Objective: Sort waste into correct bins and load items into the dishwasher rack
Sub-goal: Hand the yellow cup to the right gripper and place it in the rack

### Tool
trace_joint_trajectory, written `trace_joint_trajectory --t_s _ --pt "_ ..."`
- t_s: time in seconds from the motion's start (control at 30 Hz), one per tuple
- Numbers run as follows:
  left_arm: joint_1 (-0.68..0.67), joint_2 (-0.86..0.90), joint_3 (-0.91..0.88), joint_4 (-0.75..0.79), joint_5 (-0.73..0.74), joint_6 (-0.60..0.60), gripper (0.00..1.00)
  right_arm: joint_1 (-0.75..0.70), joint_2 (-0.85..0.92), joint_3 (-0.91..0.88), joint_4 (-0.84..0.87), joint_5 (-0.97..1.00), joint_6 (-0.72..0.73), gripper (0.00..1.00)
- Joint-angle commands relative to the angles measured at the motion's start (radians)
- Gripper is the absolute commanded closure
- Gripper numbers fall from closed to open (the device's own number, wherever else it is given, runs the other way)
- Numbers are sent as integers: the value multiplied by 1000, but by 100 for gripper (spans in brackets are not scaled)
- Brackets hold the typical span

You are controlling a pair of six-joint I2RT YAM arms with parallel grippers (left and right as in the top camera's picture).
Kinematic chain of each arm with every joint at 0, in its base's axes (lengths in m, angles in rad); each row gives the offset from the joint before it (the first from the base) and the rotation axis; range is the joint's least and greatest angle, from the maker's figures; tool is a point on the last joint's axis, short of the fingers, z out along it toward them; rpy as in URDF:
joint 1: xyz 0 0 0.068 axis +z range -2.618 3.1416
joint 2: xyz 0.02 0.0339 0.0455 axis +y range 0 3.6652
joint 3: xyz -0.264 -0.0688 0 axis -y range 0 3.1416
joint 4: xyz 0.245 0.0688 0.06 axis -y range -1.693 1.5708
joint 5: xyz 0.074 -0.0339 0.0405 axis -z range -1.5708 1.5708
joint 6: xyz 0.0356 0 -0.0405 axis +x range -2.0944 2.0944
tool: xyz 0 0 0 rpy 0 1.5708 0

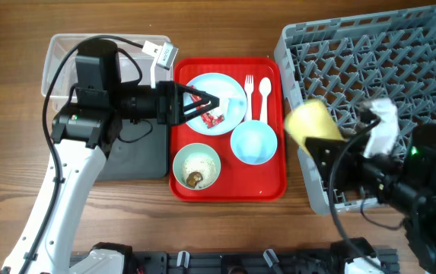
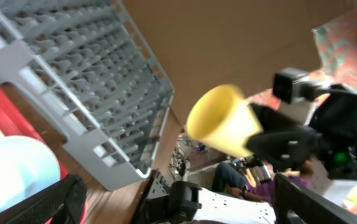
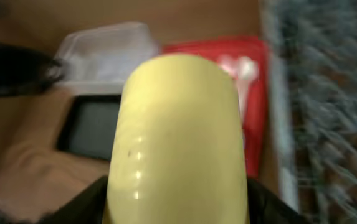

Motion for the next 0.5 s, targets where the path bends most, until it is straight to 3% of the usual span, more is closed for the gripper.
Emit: trace_joint_trajectory --t_s 0.0,0.07,0.2,0.4,0.47 --pt "0 -7 10 -65 -95 30 6 -14 31 0 -118 349 182 63" --pt "0 -7 10 -140 -138 71 9 -14 79 0 -192 400 254 65" --pt "0 -7 10 -231 -216 85 11 -15 204 0 -249 409 248 64" --pt "-2 -7 10 -315 -220 159 12 -83 501 0 -274 393 159 65" --pt "-2 -7 10 -338 -223 183 12 -124 572 0 -274 342 99 70"
